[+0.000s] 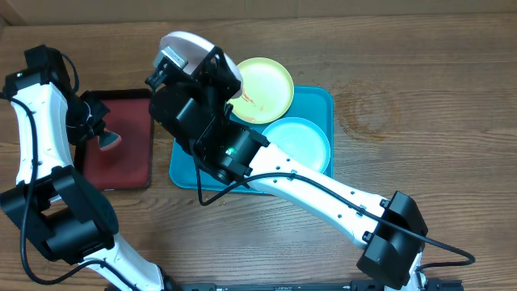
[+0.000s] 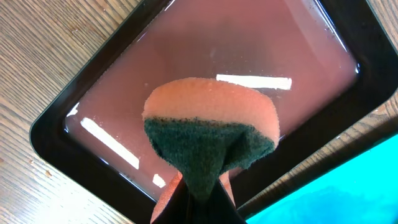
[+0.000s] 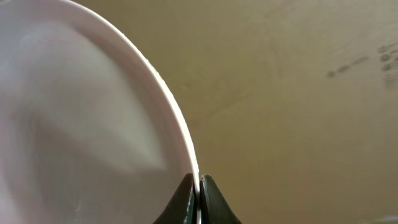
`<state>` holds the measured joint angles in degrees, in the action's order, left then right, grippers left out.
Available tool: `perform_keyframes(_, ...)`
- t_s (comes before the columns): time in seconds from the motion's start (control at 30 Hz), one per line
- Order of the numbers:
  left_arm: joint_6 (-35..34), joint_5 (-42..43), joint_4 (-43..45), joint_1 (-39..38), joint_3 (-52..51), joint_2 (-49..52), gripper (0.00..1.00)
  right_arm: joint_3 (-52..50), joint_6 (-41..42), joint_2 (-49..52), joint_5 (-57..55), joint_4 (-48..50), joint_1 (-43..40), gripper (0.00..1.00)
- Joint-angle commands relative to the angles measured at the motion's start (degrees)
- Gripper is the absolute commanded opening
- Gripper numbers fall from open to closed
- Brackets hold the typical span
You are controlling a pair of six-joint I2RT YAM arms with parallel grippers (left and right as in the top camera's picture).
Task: Clean dirty plates on tray and stack at the side
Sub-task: 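Lift the white plate with the right gripper and place it right of the tray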
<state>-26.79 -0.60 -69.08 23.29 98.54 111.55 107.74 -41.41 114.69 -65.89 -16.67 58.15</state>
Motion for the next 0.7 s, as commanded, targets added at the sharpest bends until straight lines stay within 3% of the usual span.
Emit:
perform_keyframes(0.0,1.14,0.66,-0.15,-0.04,0.02,-0.17,0.04,1.18,0.63,-0.98,-3.21,0.2,-0.13,0.04)
perform_keyframes(0.07,1.14,0.68,-0.17,-0.04,0.04,-0.17,0.04,0.96,13.11,-0.9,-0.68,-3.32,-0.7,0.04)
perform_keyframes(0.13,1.14,0.66,-0.22,-0.04,0.04,-0.17,0.04,0.42,30.12,-0.83,10.01,-12.98,-2.03,0.04)
perform_keyframes(0.2,1.11,0.68,-0.31,-0.04,0.04,-0.17,0.04,-0.98,34.34,0.04,32.48,-20.2,-5.11,0.04)
perform_keyframes(0.27,1.09,1.22,-0.28,-0.07,0.04,-0.17,0.04,-1.29,35.85,1.07,44.09,-23.63,-8.44,0.04)
perform_keyframes(0.4,1.22,3.21,0.15,-0.04,0.02,-0.17,0.04,-0.72,58.27,-0.98,43.8,-26.43,-16.33,0.04)
perform_keyframes(0.47,1.81,3.19,0.13,-0.04,0.04,-0.17,0.04,-0.72,63.8,-2.73,47.8,-26.82,-22.29,0.04)
perform_keyframes(0.67,2.4,3.21,0.11,-0.07,0.04,-0.17,0.04,-0.76,67.19,-3.43,69.13,-32.59,-43.21,0.04)
